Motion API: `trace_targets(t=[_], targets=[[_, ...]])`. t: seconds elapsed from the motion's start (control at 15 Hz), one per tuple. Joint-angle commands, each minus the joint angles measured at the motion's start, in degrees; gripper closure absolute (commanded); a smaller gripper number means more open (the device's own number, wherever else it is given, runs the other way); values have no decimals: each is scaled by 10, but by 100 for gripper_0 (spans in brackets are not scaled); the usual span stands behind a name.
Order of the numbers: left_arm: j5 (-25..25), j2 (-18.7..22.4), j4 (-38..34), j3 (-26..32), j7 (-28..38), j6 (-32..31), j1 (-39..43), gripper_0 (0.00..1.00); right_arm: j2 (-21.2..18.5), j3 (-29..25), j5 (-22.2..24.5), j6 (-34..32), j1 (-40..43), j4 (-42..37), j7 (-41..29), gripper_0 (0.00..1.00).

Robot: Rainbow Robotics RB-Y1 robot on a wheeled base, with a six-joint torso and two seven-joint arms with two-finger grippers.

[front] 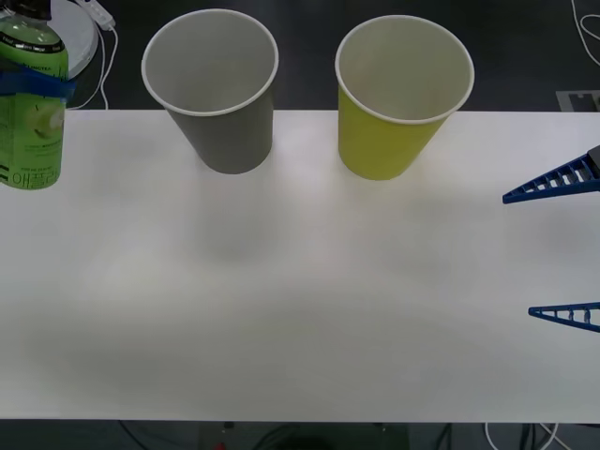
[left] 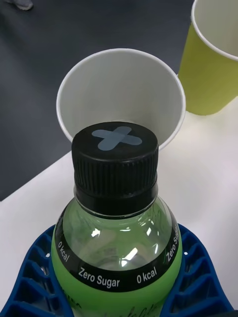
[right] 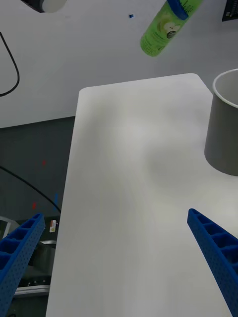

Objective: Put the can into the green bin and the plastic bottle into the gray bin

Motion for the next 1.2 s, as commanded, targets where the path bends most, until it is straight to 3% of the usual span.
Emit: trace_targets(t=[0.07,0.6,1.2], targets=[[-1,0,34,-25,-5,-3,-42,100,0,0,0,0,0,0,0,0],[-6,-2,128,-125,-36,-7,-180,100,0,0,0,0,0,0,0,0],[-25,-55,247,-214,-76,-7,-299,100,0,0,0,0,0,0,0,0]])
